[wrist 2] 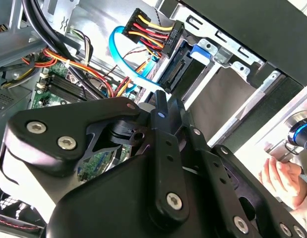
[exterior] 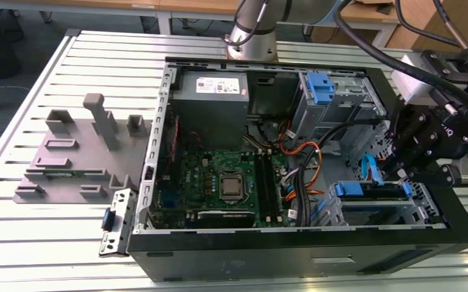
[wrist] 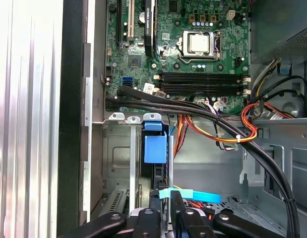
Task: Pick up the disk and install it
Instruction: 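Insert the second disk wire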
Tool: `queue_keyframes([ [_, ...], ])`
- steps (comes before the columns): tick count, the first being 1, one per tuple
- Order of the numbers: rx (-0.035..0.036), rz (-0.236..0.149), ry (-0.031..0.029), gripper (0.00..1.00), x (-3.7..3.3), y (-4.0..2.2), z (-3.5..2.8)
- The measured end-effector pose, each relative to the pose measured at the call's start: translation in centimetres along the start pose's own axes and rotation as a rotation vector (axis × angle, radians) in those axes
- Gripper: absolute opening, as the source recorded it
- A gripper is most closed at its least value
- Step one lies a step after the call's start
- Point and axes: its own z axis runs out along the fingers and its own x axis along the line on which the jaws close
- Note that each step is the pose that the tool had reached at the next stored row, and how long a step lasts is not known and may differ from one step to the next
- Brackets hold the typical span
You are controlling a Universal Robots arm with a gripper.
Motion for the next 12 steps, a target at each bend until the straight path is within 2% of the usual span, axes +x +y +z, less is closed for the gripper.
queue_keyframes([
  [7, 0.0000, 0.000, 0.0001, 0.24, 0.00, 0.00, -0.05],
  [12, 0.0000, 0.000, 0.0002, 0.24, -0.01, 0.01, -0.34],
])
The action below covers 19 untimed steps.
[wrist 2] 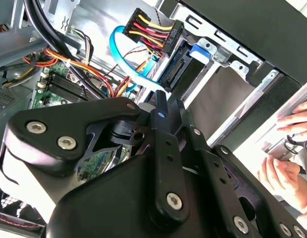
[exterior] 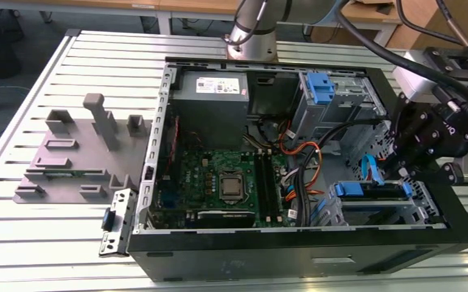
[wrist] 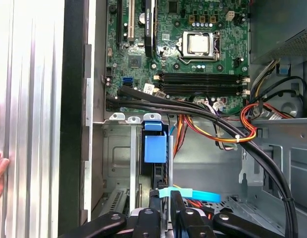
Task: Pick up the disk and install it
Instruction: 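Insert the second disk wire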
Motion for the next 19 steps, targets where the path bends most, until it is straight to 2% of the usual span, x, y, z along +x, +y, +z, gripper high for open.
queue_keyframes([
  [3, 0.0000, 0.000, -0.0001, 0.24, -0.01, 0.01, -0.32],
  [9, 0.0000, 0.000, 0.0002, 0.24, -0.02, -0.06, -0.40],
  [15, 0.0000, 0.000, -0.0002, 0.24, -0.06, -0.91, -0.34],
  [19, 0.0000, 0.000, -0.0003, 0.24, -0.25, -1.19, -0.26],
])
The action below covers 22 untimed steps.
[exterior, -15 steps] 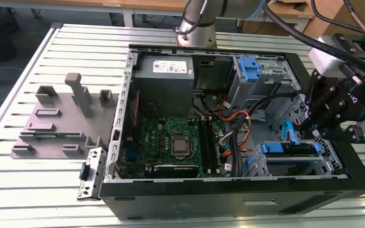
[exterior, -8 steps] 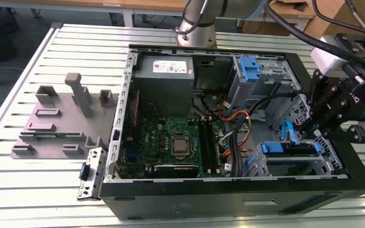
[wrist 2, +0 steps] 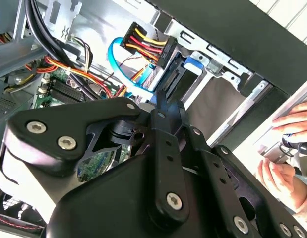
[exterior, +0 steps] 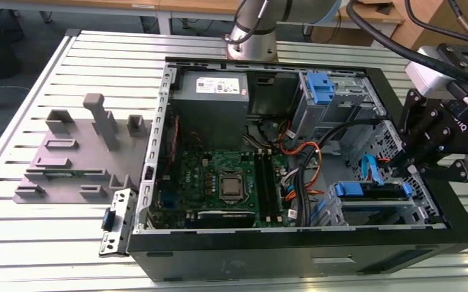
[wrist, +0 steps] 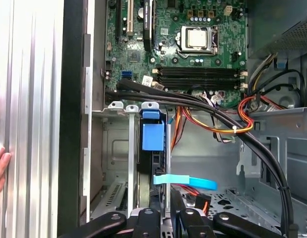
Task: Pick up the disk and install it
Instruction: 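Insert the second disk wire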
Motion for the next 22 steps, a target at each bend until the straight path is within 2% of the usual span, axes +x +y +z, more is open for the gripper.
queue_keyframes([
  [9, 0.0000, 0.000, 0.0001, 0.24, -0.06, -0.22, 0.08],
  [22, 0.0000, 0.000, 0.0002, 0.24, -0.08, -1.16, 0.22],
])
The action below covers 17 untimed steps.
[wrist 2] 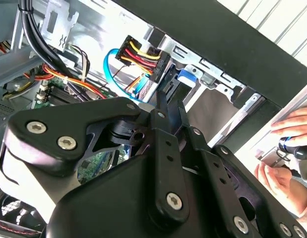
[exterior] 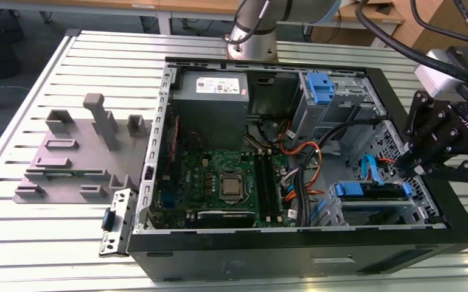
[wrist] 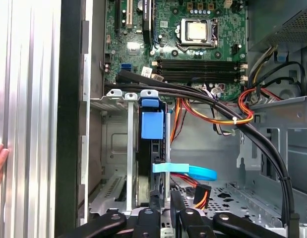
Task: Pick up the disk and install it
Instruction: 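Insert the second disk wire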
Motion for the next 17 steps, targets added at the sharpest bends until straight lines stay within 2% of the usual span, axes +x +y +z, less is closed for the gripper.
queue_keyframes([
  [6, 0.0000, 0.000, 0.0000, 0.24, -0.19, -0.29, 0.19],
  [17, 0.0000, 0.000, 0.0002, 0.24, -1.54, -0.31, 0.46],
])
